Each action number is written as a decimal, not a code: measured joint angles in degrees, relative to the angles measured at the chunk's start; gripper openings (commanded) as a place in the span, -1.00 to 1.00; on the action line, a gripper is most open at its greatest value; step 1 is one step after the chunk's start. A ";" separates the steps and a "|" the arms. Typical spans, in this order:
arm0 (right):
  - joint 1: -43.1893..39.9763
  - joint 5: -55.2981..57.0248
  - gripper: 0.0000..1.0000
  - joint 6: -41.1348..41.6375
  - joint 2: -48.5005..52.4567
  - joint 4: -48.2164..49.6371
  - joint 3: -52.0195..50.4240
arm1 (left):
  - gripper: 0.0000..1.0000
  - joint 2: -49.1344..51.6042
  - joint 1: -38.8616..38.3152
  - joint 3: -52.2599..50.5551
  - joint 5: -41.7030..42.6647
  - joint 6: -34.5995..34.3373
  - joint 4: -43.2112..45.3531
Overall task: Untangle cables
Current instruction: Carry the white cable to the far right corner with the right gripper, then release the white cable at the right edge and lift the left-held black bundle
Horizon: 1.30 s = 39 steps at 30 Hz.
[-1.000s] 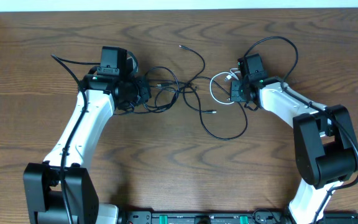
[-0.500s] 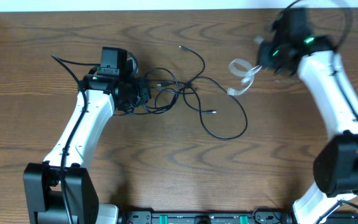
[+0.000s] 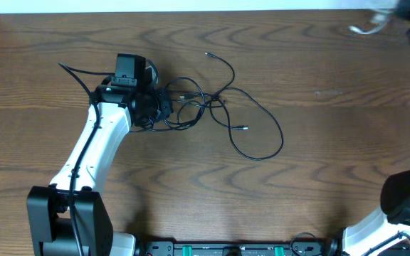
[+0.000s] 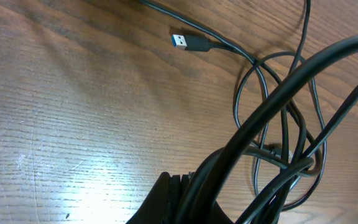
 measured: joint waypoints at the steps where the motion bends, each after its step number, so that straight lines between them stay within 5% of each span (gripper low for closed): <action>1: -1.62 0.48 -0.98 -0.26 0.02 1.29 0.00 | -0.85 0.00 0.00 0.00 -0.02 0.00 0.00; 11: -12.26 3.37 -0.98 -0.81 7.69 13.00 0.44 | -0.85 0.00 0.00 0.00 0.00 0.00 0.00; 25: -14.14 6.93 -0.97 0.33 23.26 16.31 0.44 | -0.85 0.00 0.00 0.00 0.00 0.00 0.00; 26: -14.19 7.34 -0.23 0.50 23.93 16.96 0.44 | -0.85 0.00 0.00 0.00 0.00 0.00 -0.02; 27: -14.27 8.13 0.08 0.83 24.94 17.92 0.44 | -0.85 0.00 0.00 0.00 0.00 0.00 -0.07; 28: -14.27 8.41 0.67 1.14 25.51 18.27 0.44 | -0.85 0.00 0.00 0.00 -0.02 -0.02 -0.09; 29: -14.29 8.61 0.95 1.25 25.83 18.71 0.44 | -0.85 0.00 0.00 0.00 0.00 0.00 -0.24; 39: -14.29 2.89 0.98 1.27 26.14 9.84 0.50 | -0.85 0.00 0.00 0.00 0.00 0.00 -0.26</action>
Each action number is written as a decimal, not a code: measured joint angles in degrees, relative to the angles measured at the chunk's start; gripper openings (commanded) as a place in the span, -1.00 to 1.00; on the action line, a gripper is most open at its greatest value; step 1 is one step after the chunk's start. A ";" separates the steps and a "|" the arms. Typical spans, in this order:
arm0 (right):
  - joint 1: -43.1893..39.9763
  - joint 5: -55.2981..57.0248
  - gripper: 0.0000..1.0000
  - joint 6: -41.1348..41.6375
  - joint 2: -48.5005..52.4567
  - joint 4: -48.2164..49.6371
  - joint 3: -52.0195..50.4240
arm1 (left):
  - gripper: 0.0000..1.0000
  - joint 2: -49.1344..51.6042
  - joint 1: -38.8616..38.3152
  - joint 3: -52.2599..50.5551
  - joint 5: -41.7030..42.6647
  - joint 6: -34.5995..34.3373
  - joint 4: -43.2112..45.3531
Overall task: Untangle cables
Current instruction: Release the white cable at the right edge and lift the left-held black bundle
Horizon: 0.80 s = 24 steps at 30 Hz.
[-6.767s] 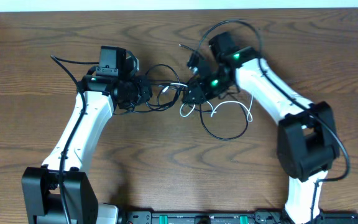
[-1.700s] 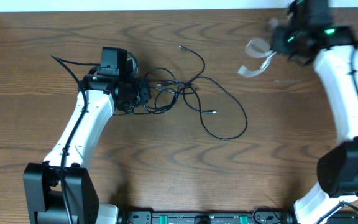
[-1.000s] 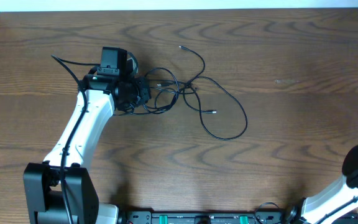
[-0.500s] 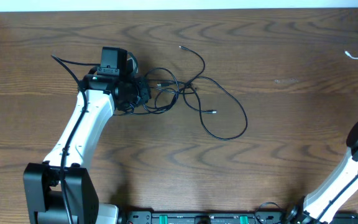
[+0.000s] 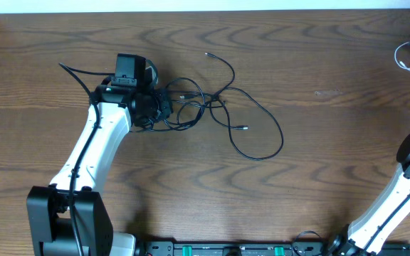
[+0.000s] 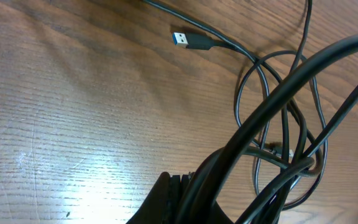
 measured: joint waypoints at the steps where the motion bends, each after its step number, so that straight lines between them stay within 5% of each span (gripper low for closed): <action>1: 0.00 -0.87 0.99 0.00 0.00 -0.96 0.00 | -0.85 0.00 0.00 0.00 0.00 0.00 0.00; 9: 0.04 -7.08 0.99 0.02 -1.73 -5.29 -0.02 | -0.85 0.00 0.00 0.00 -0.02 4.39 0.00; 15: 0.04 -11.04 0.98 0.02 -12.11 -7.17 -0.04 | -0.85 0.00 0.02 0.68 0.72 9.05 -1.36; 24: 0.59 -26.29 0.98 0.09 -29.55 -10.71 0.46 | -0.85 0.00 0.02 11.87 16.15 12.07 0.74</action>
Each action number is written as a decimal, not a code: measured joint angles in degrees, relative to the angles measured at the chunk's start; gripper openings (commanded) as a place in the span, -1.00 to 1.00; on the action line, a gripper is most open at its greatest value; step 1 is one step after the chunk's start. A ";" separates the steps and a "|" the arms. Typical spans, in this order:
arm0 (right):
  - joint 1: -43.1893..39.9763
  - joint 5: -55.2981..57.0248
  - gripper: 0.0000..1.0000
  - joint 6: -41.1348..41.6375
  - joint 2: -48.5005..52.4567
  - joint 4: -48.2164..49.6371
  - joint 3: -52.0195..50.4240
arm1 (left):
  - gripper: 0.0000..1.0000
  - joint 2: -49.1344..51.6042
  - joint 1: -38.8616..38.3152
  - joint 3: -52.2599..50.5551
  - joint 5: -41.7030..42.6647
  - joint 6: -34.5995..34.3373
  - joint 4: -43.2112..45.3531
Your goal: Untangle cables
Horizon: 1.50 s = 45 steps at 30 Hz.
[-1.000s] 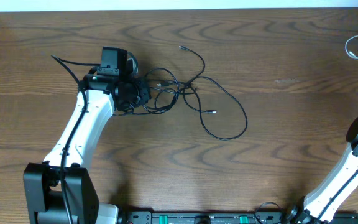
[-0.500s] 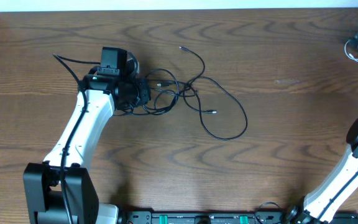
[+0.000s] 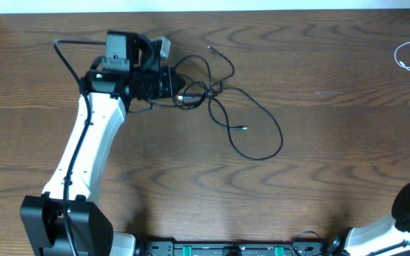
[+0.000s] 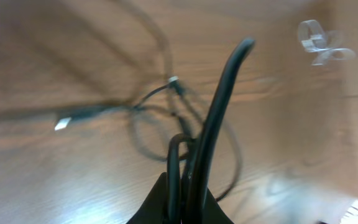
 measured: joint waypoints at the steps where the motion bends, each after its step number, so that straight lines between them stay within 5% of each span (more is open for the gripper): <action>1: 0.46 -2.05 0.99 0.02 -0.79 -0.70 0.00 | -0.85 0.00 -0.02 0.92 1.68 0.11 0.13; 12: 11.61 -16.59 0.98 -1.36 -1.57 -11.89 -0.02 | -0.85 -2.69 0.00 5.53 8.79 0.15 -0.76; 22: 25.59 -24.22 0.98 -13.09 -1.57 -19.45 -0.02 | -0.85 -13.62 -3.34 6.82 9.66 4.11 2.19; 33: 40.61 -23.47 0.98 -26.84 -1.57 -24.92 -0.46 | -0.85 -12.87 -7.74 7.04 8.81 8.70 1.55; 40: 45.27 -20.70 0.45 -27.45 -0.42 -20.48 -3.34 | -0.85 -11.19 -7.74 7.04 8.33 7.15 1.38; 45: 47.34 -11.13 -0.07 -17.97 1.07 -11.98 -5.31 | -0.85 -9.94 -8.07 7.02 8.31 5.16 0.59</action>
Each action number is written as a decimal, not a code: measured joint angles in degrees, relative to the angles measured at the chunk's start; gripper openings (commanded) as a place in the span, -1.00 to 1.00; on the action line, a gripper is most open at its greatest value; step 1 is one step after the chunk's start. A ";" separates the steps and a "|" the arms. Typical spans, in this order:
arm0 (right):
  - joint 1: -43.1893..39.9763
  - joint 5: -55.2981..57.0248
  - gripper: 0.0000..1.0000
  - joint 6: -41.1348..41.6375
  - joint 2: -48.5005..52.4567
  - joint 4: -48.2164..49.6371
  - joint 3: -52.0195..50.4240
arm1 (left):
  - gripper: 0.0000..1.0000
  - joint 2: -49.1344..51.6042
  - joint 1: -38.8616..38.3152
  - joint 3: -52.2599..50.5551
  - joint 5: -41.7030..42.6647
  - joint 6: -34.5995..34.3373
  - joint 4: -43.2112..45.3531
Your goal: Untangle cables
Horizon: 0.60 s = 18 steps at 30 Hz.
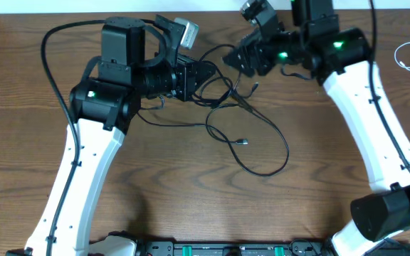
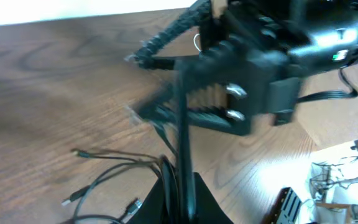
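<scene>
Several thin black cables (image 1: pixel 223 96) are tangled at the table's far middle, and one long loop (image 1: pixel 265 167) trails toward me. My left gripper (image 1: pixel 203 72) is raised above the table and shut on a bunch of these cables (image 2: pixel 182 143), which run up from its fingers (image 2: pixel 180 194). Loose USB plugs (image 2: pixel 73 199) lie below it. My right gripper (image 1: pixel 235 62) hangs just right of the left one. In the left wrist view the right gripper (image 2: pixel 134 84) is blurred, fingers spread, with the held cable rising toward the gap.
A coiled white cable lies at the far right edge of the wooden table (image 1: pixel 191 199). A small plug end (image 1: pixel 243 142) of a black cable rests in the middle. The table's far edge runs just behind both grippers.
My left gripper has risen and shifted right with the cable bunch in it. My right arm, out of view before, now reaches in over the far edge beside the tangle.
My left gripper was shut on the tangle low on the table while my right gripper held a white cable at the far right corner. The white cable then lay on the table there. The left gripper held the bunch higher, and now both grippers meet at it.
</scene>
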 measured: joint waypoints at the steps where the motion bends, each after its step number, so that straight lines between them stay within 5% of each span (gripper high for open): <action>1: 0.52 2.82 -0.29 2.51 0.48 0.68 -0.26 | -0.85 0.15 -0.11 0.02 -0.02 -0.42 -0.15; 6: 1.77 16.44 -0.63 14.53 2.73 -0.09 -0.61 | -0.85 0.22 -0.33 0.00 -0.24 -0.98 -2.29; 18: 0.22 33.83 -0.90 24.79 2.93 -8.96 -0.87 | -0.85 1.53 -1.53 0.00 -8.96 -1.01 -5.73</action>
